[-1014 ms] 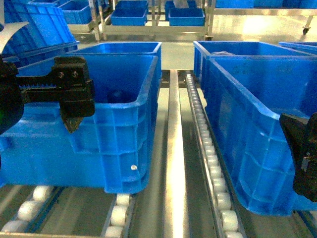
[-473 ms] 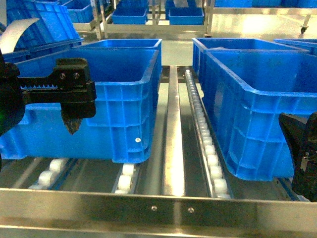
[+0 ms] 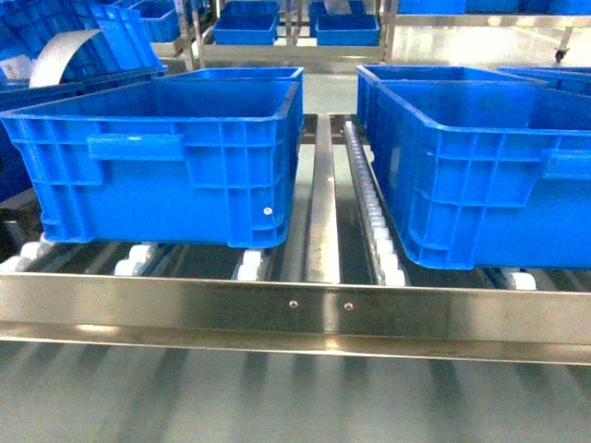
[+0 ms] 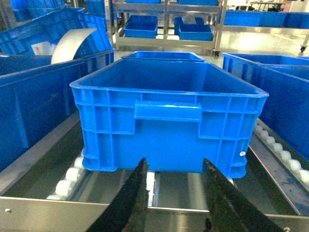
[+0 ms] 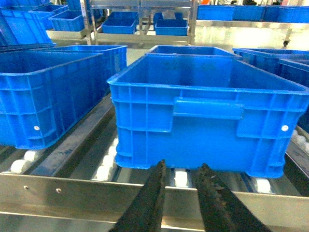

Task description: Sort blue parts and orange caps into right shelf containers

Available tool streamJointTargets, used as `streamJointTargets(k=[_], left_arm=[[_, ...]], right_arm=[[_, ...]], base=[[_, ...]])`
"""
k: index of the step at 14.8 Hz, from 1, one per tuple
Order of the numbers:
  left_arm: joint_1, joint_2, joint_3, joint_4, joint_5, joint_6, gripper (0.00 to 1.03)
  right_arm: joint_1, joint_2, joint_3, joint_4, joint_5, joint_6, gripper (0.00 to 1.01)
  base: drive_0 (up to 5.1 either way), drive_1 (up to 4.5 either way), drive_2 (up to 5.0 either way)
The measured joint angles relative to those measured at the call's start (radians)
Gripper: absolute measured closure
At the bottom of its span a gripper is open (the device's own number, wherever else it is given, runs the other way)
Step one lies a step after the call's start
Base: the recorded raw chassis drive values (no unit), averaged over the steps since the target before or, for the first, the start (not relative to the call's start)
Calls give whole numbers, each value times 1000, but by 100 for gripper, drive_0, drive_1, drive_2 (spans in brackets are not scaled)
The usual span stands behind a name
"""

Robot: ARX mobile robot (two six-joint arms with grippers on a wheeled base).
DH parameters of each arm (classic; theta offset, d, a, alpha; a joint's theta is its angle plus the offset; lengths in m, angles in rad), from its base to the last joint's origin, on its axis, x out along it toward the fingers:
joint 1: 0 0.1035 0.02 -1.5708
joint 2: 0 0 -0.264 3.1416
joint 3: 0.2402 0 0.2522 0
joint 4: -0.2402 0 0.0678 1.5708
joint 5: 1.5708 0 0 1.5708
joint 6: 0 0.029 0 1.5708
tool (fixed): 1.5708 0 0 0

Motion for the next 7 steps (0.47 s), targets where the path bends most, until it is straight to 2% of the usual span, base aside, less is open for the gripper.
streamJointTargets(k=[1,3,4,7], left_arm=[[33,-68,-36,-37,31,0,84],[51,-106,-60,-63,49,0,93],[65,-140,-76,-87,61,0,100],[130,-345,-135,-221,130,1,101]], right_arm=[[-39,-75,-24,-61,-28,-2,89],[-60,-121,-31,-96,-47,-3,98],[-74,-159,-33,-122,-64,-5,99],[-142,-348,-51,-286,-132,-5,99]], base=[[0,0,0],[0,0,0],[0,0,0],[0,0,0]])
